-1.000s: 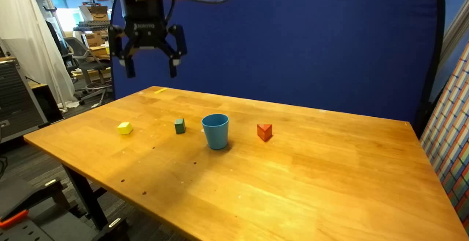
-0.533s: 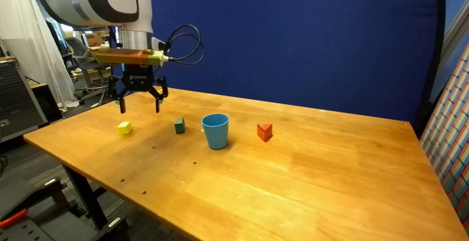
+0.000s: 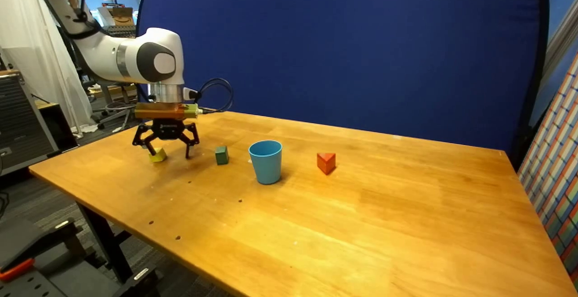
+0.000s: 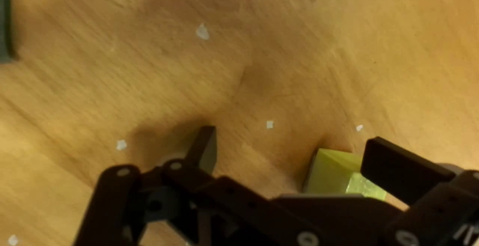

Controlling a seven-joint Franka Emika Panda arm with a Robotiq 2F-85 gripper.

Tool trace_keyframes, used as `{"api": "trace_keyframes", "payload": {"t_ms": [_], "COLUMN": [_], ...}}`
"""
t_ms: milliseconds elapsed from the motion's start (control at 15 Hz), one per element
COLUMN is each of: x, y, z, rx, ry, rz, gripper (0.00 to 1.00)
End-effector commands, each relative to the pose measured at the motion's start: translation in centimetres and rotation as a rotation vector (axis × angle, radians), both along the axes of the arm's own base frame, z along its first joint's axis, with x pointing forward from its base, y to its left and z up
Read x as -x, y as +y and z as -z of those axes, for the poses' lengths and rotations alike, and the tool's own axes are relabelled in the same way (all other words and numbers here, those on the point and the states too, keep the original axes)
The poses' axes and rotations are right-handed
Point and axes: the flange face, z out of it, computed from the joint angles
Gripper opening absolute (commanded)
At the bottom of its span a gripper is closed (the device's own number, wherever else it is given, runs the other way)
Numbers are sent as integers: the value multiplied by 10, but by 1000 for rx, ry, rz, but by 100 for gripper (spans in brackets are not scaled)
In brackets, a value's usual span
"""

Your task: Put the yellow block in the blue cup

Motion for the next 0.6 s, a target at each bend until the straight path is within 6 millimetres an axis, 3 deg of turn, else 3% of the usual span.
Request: {"api": "trace_keyframes", "payload": {"t_ms": [0, 267, 533], "x": [-16, -8, 3], "y": [20, 30, 63], "z": [7, 3, -5], "rx": [17, 33, 15], "ry": [-22, -13, -9], "rz": [29, 83, 91], "gripper": [100, 100, 100]}}
